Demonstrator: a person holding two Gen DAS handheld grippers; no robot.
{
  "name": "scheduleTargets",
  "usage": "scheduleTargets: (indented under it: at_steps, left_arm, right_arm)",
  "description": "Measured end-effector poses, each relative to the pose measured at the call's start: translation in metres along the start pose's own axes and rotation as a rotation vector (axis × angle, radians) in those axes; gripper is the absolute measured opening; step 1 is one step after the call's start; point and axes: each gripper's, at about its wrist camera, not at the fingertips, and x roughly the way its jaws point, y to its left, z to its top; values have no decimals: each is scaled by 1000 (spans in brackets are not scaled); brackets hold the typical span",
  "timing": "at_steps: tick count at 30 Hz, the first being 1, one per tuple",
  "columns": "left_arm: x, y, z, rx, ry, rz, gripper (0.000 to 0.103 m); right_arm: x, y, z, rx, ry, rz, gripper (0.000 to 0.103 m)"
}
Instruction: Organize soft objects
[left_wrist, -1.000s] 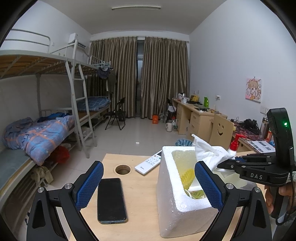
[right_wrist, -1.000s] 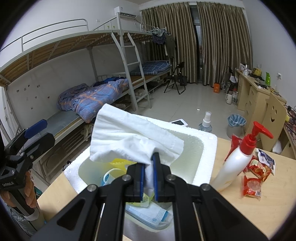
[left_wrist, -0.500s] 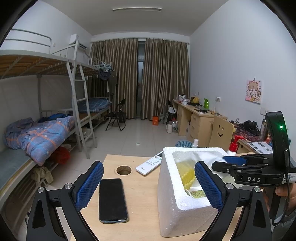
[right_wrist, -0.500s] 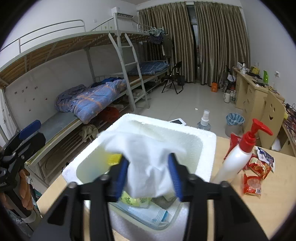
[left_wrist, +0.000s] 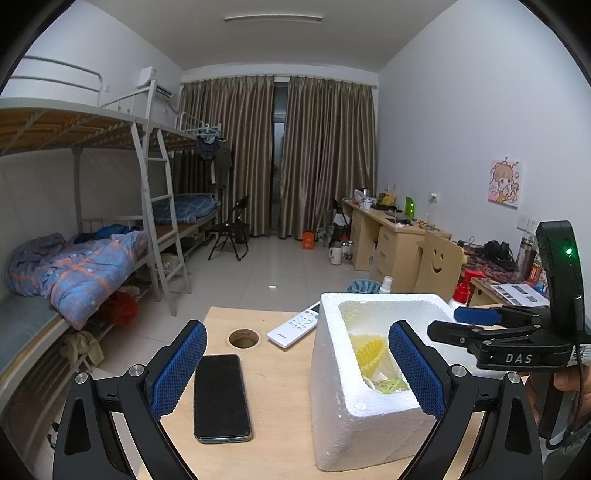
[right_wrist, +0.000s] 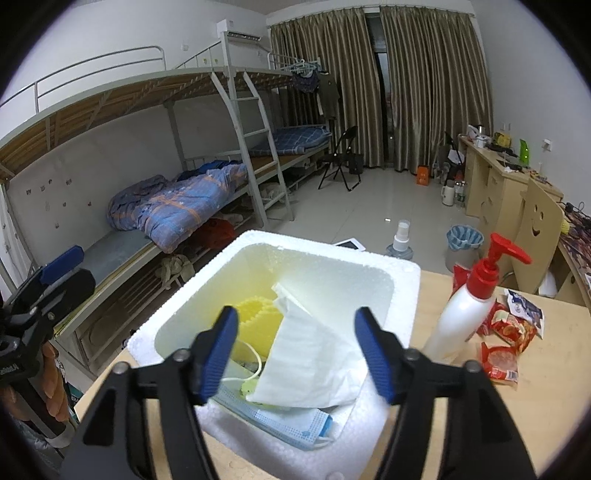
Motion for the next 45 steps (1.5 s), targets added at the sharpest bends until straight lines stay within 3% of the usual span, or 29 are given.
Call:
scheduleTargets:
  at_steps: [6, 10, 45]
  left_arm:
    - [-2, -3, 1, -5, -5, -4, 99]
    - [-8, -9, 3, -6, -11, -10, 99]
    - [-130, -82, 16, 77, -139, -71, 103]
  right_arm:
    - [-16, 1, 4, 20, -39, -16, 88]
    - [-31, 0, 4, 28, -76, -27, 103]
    - [-182, 16, -28, -23, -311, -124, 103]
